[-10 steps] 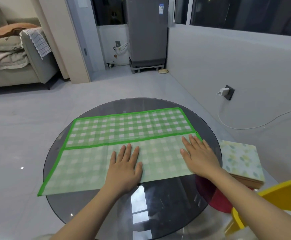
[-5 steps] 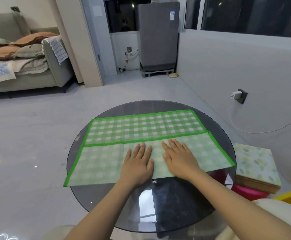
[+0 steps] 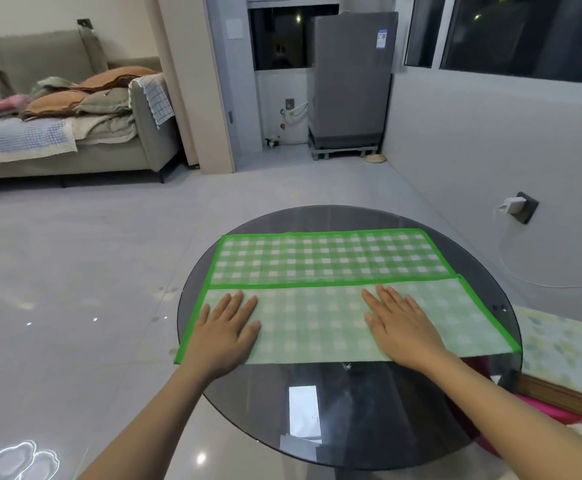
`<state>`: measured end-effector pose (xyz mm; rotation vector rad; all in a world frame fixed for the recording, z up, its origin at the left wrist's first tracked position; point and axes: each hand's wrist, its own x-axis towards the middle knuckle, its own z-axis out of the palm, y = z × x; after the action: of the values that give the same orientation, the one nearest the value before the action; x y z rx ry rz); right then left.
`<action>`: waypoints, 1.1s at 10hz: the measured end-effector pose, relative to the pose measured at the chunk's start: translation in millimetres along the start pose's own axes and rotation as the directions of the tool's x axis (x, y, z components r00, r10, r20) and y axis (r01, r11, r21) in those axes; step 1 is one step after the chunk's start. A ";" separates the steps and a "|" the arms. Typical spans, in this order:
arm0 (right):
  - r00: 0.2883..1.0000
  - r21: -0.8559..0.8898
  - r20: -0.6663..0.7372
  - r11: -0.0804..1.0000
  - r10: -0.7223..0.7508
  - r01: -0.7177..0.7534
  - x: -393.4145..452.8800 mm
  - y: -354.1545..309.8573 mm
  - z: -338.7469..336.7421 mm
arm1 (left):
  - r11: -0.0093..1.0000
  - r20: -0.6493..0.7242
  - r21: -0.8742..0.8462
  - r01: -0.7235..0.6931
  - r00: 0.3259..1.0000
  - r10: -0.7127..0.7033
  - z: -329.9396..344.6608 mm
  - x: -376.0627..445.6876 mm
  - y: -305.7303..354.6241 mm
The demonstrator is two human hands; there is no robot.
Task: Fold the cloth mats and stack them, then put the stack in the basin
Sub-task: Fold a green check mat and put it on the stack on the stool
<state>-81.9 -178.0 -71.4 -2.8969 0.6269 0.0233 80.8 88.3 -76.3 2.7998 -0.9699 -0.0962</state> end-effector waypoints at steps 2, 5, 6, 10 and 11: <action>1.000 0.038 0.017 0.999 0.001 -0.002 1.3 -1.8 -4.6 | 1.000 0.045 -0.009 0.015 0.999 -0.015 -6.1 -0.8 8.0; 0.992 0.143 -0.126 0.989 -0.005 0.023 55.8 3.2 -29.4 | 0.993 -0.005 -0.112 -0.029 1.000 0.029 -26.5 61.2 58.2; 0.991 0.128 -0.133 0.992 0.003 0.014 89.4 7.7 -30.0 | 0.994 -0.019 -0.103 -0.048 0.999 0.046 -25.8 100.2 72.5; 0.966 0.138 -0.236 0.987 0.107 -0.076 218.5 37.9 -26.3 | 0.985 -0.232 -0.170 -0.041 0.973 0.000 2.0 242.6 69.2; 0.944 0.143 -0.299 0.985 0.140 -0.101 235.5 44.0 -25.3 | 0.971 -0.298 -0.237 -0.035 0.954 -0.038 6.6 256.0 61.9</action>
<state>114.0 -318.1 -66.4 -2.7562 0.8236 -0.4446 243.5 -118.8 -71.9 2.4982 -0.8219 0.1951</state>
